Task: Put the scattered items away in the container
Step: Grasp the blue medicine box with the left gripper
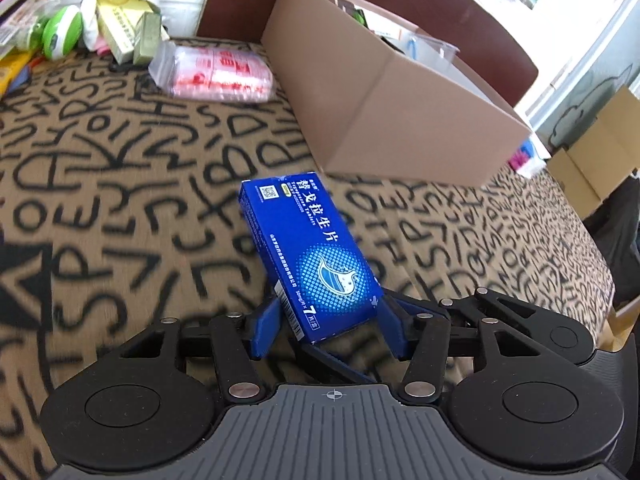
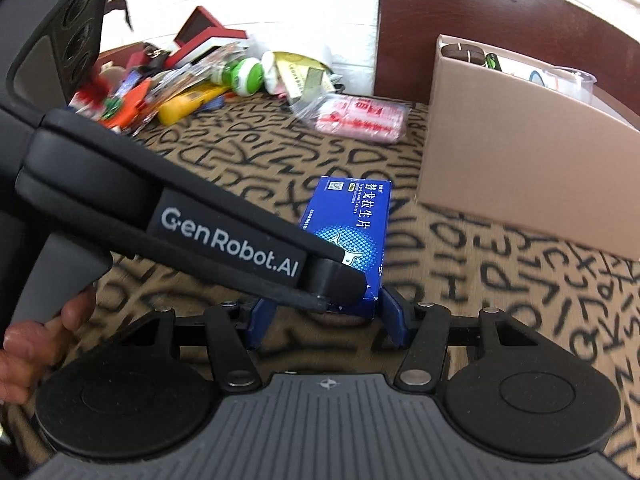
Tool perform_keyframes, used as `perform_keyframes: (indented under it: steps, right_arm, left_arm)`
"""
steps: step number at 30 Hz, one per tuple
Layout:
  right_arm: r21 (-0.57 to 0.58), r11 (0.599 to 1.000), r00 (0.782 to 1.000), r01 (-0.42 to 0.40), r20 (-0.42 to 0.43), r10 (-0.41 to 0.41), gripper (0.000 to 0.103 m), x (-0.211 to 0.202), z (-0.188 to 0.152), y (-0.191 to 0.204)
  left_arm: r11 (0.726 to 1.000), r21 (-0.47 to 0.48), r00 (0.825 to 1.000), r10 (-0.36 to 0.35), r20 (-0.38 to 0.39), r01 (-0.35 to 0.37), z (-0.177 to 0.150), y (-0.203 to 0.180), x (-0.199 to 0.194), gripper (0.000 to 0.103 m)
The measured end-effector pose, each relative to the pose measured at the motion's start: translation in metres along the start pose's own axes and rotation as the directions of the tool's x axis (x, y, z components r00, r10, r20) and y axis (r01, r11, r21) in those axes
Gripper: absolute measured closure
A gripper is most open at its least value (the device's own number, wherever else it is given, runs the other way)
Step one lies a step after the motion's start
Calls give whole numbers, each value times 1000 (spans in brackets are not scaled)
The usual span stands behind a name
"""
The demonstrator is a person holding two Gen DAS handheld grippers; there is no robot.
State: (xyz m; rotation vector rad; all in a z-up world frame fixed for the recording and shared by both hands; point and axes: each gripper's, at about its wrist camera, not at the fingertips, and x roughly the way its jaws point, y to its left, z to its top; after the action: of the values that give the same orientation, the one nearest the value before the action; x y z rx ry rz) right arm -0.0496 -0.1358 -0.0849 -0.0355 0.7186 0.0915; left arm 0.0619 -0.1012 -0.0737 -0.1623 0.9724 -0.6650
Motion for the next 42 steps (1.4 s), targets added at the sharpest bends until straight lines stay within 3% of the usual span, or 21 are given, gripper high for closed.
perform_keyframes:
  steps: [13, 18, 25, 42]
  right_arm:
    - [17, 1000, 1000, -4, -8, 4, 38, -30, -22, 13]
    - [18, 1000, 1000, -11, -6, 11, 32, -28, -20, 14]
    - [4, 1000, 1000, 0, -11, 0, 30, -22, -14, 17]
    - [21, 999, 1000, 29, -11, -29, 30, -5, -5, 10]
  left_arm:
    - [1000, 4, 1000, 0, -6, 0, -25, -14, -15, 34]
    - [1000, -19, 1000, -3, -4, 3, -22, -12, -13, 21]
    - [1000, -11, 1000, 14, -7, -15, -16, -12, -9, 20]
    - [1000, 5, 1000, 27, -5, -27, -2, -7, 2, 31]
